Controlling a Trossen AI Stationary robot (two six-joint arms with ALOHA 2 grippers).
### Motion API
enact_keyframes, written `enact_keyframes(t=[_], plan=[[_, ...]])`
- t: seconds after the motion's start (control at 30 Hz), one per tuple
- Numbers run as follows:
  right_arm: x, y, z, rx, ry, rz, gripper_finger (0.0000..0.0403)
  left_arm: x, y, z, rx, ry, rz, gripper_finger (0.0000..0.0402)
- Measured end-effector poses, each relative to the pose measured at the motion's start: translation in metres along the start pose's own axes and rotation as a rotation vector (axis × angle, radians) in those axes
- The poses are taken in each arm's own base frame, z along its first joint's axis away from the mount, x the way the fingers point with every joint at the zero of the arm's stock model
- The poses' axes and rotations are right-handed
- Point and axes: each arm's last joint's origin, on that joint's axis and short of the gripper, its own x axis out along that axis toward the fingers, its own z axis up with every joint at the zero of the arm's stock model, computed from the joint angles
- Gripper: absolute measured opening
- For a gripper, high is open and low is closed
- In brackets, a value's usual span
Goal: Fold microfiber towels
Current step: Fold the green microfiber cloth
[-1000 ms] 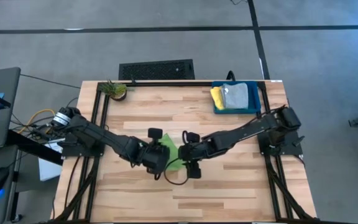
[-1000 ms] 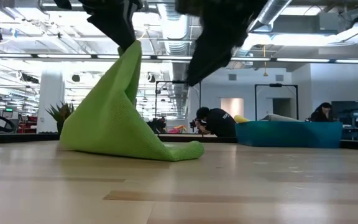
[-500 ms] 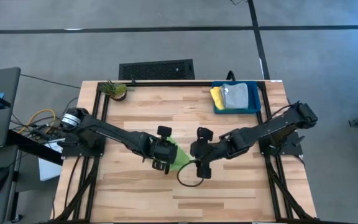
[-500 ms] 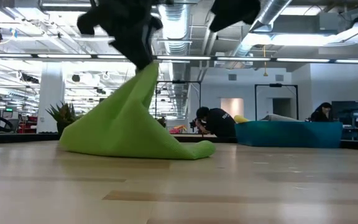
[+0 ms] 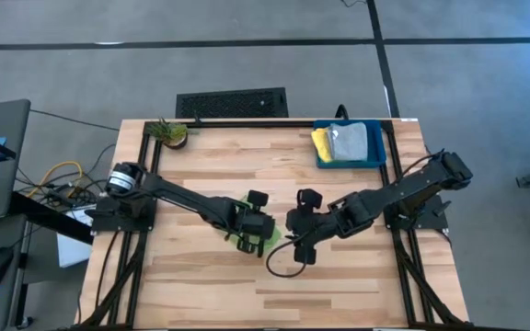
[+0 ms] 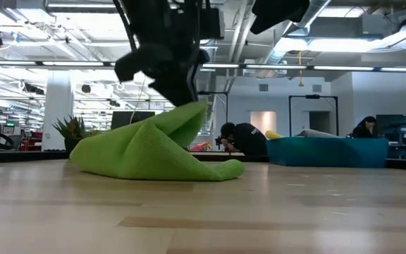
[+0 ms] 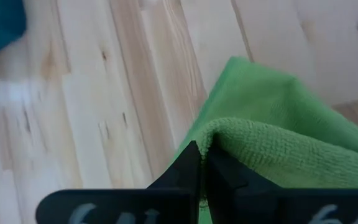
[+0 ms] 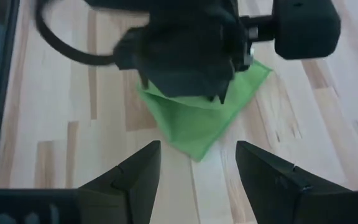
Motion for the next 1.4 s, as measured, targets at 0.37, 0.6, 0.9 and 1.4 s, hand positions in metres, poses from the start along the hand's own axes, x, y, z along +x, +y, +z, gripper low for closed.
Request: enact_keyframes(t=[0.37,0.6,0.9,1.4], plan=[[0.0,0.0,-0.001,0.018,0.011,-0.004,0.0234,0.02,-0.002,0.006,-0.035,-0.047,-0.039,0.0015],[0.0,-0.001,-0.002,0.015,0.022,-0.008,0.0234,0.022,0.005,0.007,-0.133,-0.073,-0.054,0.0069],[0.0,-0.001,-0.003,0.028,0.027,-0.007,0.0234,0.013,0.014,0.018,-0.237,-0.112,-0.067,0.0125],[0.0,-0.003,-0.008,0.071,0.084,-0.033,0.0234,0.004,0.019,0.019,-0.139,-0.054,-0.043,0.0128]])
